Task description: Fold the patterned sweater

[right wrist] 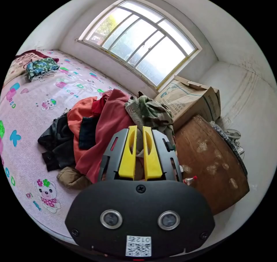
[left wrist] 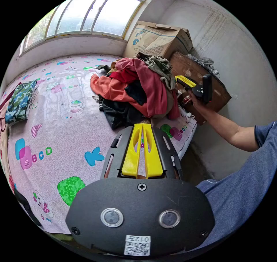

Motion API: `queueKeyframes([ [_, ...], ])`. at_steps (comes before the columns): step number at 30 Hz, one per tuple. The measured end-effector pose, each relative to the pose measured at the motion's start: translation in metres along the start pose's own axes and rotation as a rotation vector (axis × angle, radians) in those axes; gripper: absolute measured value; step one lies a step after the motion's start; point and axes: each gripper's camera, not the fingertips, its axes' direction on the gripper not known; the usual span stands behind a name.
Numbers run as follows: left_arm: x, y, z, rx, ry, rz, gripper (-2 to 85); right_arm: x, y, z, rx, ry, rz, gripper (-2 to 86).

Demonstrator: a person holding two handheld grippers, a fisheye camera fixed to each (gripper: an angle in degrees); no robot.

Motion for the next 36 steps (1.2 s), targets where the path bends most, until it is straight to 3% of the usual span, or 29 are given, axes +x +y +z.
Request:
queueKeyframes([
  [13, 0.021, -0.052, 0.080, -0.036, -0.053, -0.039, 0.5, 0.085, -0.130, 0.171, -0.123, 0.134, -0.335, 7.0],
  [17, 0.030, -0.062, 0.097, -0.050, -0.056, -0.017, 0.7, 0.140, -0.160, 0.209, -0.178, 0.097, -0.308, 5.4],
  [20, 0.037, -0.072, 0.107, -0.057, -0.078, 0.013, 0.8, 0.217, -0.182, 0.219, -0.148, -0.081, -0.094, 3.3],
  [22, 0.040, -0.082, 0.112, -0.046, -0.077, 0.024, 1.0, 0.302, -0.192, 0.225, -0.123, -0.284, 0.172, 2.6],
  [28, 0.064, -0.140, 0.126, 0.035, -0.117, 0.128, 3.8, 0.515, -0.197, 0.228, 0.042, -0.664, 0.566, 1.7],
  [31, 0.088, -0.184, 0.130, 0.092, -0.075, 0.197, 7.0, 0.603, -0.201, 0.219, 0.142, -0.789, 0.664, 1.6],
  [36, 0.133, -0.256, 0.118, 0.184, -0.012, 0.326, 12.0, 0.695, -0.226, 0.183, 0.280, -0.933, 0.645, 1.4],
])
